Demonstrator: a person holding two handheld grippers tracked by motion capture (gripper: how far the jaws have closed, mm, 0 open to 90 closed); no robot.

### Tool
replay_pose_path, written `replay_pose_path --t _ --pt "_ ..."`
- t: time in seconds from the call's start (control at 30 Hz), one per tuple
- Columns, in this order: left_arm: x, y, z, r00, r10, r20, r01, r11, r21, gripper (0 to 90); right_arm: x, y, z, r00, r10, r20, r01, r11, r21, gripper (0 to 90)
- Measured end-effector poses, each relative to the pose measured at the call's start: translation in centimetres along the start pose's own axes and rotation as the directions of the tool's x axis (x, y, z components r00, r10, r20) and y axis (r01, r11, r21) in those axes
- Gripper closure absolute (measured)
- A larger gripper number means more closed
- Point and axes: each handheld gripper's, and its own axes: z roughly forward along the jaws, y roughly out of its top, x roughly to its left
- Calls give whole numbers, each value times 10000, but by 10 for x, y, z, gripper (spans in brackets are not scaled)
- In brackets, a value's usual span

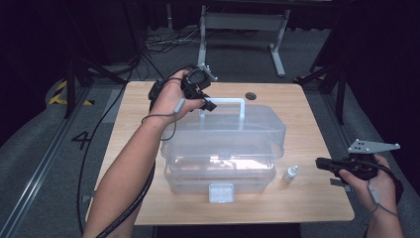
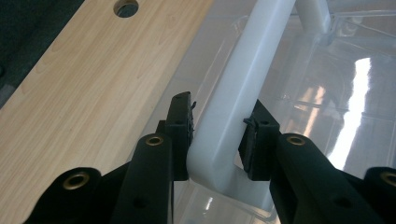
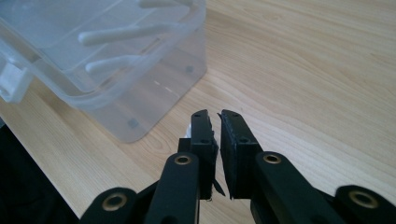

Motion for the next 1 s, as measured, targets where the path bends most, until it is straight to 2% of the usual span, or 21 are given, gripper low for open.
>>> replay_pose_path --t 0.27,0.5,0.67,0.73,0.87,1.0 --pt "4 6 -3 9996 29 -273 -27 10000 69 688 12 8 3 9988 -424 -237 420 9990 -153 854" --pt "3 11 -9 9983 197 -549 -188 9997 171 688 17 11 4 9979 -568 -300 562 9982 -208 852" --pt "4 12 -10 9990 149 -431 -140 9997 204 688 23 16 5 9953 -753 -605 721 9960 -533 857" --pt "5 12 -10 9988 74 -479 -64 9998 211 687 26 19 5 9930 -860 -815 798 9939 -763 865" --pt "9 14 -9 9995 -114 -311 122 9997 234 684 32 24 8 9895 -1065 -981 966 9903 -1002 885" --pt "10 16 -9 9990 -129 -439 145 9992 363 683 41 30 12 9844 -1366 -1107 1221 9842 -1284 900"
